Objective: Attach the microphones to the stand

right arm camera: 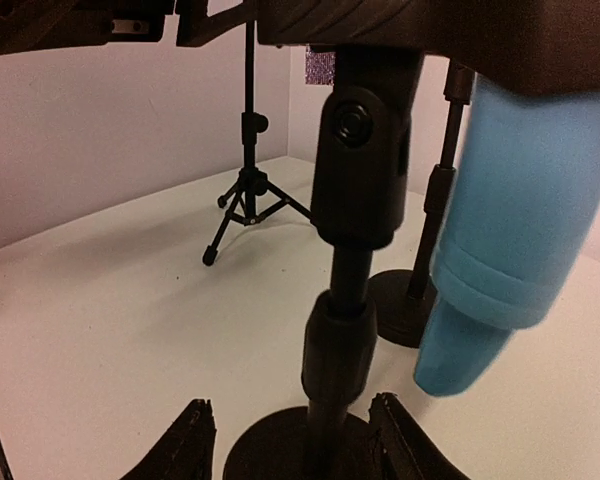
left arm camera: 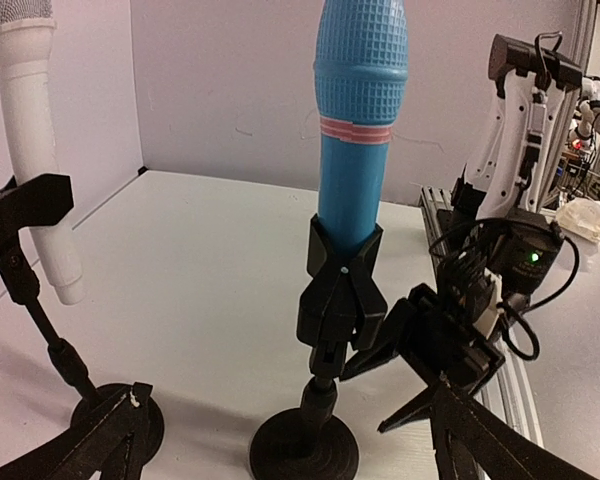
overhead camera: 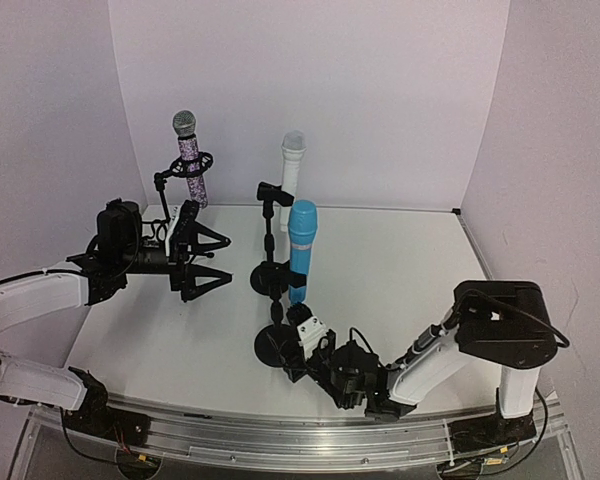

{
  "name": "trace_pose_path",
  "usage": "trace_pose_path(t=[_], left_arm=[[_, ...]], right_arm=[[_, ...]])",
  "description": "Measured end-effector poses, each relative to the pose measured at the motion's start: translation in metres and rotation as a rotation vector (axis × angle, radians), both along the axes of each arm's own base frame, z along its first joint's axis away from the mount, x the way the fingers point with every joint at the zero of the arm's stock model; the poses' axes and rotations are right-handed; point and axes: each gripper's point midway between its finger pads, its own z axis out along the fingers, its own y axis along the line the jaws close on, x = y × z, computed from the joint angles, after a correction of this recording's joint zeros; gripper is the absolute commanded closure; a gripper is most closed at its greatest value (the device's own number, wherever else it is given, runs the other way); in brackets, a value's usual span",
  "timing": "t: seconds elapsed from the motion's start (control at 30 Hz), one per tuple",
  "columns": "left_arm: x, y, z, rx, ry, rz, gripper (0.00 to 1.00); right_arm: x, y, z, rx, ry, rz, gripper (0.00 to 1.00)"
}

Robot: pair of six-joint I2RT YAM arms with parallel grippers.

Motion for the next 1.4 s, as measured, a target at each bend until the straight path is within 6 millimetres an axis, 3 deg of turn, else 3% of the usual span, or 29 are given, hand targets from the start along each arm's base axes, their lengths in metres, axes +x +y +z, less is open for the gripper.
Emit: trace_pose_path(t=[0.17,0.53,0.83,1.2,1.4], left_arm=[[0.001,0.000,0.006,-0.026,-0.025,0.001,0.02],[0.000,0.001,0.006,-0.046,-0.007,0.001,0.02],[-0.001,0.002,0.010,-0.062,-0.010,-0.007,0.03],[-0.001,0.003,0.005,-0.067,0.021,-0.001,0.03],[-0.001,0.003,0.007,-0.073,0.017,-0.001,0.03]], right_arm=[[0.009,0.018,-0.007,0.050,0.021,-0.036,0.58],[0.024,0.024,-0.011,0.071,0.013,-0.139,0.62],[0.041,0.014,-0.016,0.068,0.001,-0.244,0.59],[0.055,0.020,-0.029,0.065,0.001,-0.279,0.60],[0.060,0.023,-0.039,0.060,0.004,-0.286,0.66]])
